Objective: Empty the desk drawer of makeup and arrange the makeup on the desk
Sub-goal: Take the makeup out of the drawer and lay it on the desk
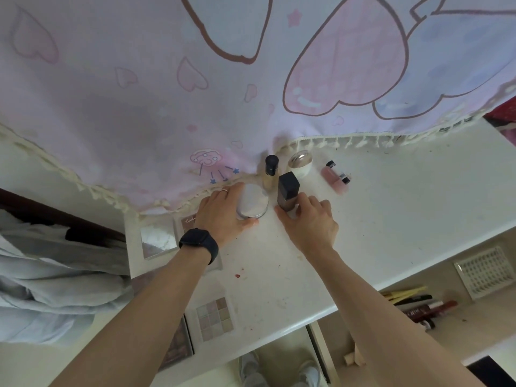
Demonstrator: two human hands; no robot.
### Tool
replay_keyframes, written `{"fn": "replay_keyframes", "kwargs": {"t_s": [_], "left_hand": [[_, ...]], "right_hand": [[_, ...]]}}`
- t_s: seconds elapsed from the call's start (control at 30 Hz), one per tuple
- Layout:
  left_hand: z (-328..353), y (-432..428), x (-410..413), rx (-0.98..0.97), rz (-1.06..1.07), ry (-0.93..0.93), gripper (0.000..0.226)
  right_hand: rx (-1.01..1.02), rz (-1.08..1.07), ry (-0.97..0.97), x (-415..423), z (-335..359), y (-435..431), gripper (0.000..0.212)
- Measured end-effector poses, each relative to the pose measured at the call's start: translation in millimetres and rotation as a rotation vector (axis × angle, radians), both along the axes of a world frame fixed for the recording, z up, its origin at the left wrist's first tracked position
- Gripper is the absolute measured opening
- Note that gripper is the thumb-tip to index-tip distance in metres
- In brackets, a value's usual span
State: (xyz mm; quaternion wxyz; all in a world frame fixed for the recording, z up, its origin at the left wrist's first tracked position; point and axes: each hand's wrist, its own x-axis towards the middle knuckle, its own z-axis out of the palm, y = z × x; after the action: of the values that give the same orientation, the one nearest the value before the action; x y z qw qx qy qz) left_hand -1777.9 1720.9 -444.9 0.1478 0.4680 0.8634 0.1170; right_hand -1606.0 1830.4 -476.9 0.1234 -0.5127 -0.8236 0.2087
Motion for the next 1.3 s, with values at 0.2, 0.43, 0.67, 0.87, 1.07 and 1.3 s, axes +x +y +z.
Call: {"fn": "replay_keyframes", "kwargs": {"t_s": [0.2,0.43,0.67,0.87,1.07,1.3], "left_hand": [[2.0,1.1,0.3,-0.030,-0.016,0.022,0.086],[11.9,1.2,7.8,-0.092,-0.005,0.031,0.088],[31.0,-25.1,64.8,0.114,0.081,0.073,0.073],[20.8,-50.3,176.7,0.307,-0.183,-0.103,0.039],[-6.7,-51.5,274.3,0.147,-0.491,-0.307,0.033],[-65.0,-23.4,331.1,-0.397,-0.455,-0.375,0.051]], "right_hand": [[-0.021,0.002,-0.037,-1.4,-0.7,-1.3,0.041],[-0.088,0.036,-0.083,-0.5,6.2,-7.2,0.048],[-0.222,0.104,0.104,45.7,28.7,-42.9,0.061],[-0.072,0.070,0.216,181.4,20.4,-119.2,0.029],[-0.097,-0.135,-0.049,306.6,-5.0,-144.7,0.017],[-0.043,-0.181,-0.262,342.8,-26.5,-113.3,0.018]]}}
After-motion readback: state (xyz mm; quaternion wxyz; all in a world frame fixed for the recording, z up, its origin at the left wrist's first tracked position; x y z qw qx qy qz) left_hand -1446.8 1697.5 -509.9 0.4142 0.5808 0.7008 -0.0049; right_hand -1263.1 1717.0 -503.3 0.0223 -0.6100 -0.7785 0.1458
